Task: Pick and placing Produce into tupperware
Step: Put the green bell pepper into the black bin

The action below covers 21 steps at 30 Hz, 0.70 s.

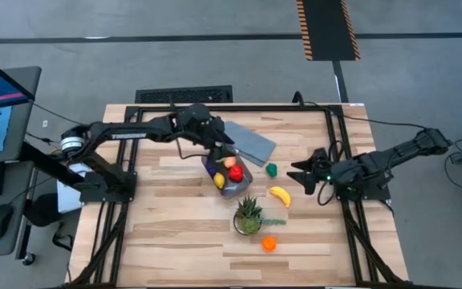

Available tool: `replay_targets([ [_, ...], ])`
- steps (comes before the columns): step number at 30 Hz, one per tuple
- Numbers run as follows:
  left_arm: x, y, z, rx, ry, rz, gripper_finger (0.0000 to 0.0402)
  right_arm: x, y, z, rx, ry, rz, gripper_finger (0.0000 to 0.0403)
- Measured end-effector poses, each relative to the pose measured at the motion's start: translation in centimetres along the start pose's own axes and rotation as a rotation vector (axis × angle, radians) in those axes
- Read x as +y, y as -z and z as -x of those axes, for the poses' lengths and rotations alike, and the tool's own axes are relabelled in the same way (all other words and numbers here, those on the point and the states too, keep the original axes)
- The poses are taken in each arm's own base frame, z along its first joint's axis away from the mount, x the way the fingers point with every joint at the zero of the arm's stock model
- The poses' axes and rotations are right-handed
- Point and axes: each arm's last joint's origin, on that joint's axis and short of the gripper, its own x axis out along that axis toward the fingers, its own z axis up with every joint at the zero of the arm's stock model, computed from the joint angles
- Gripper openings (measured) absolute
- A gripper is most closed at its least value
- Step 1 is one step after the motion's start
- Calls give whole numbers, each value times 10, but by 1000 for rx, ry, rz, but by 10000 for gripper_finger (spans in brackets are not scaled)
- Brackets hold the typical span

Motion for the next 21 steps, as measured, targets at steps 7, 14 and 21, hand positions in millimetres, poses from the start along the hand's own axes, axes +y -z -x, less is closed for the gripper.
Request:
replay_targets([
  [7,-30,-12,48,-30,31,-72,269,0,2,-2,10,9,13,301],
  [14,-64,-13,98,-62,-41,-160,269,-3,4,-2,31,37,54,301],
  [21,-86,23,143,-158,-145,-137,269,-11,10,-1,68,130,26,301],
])
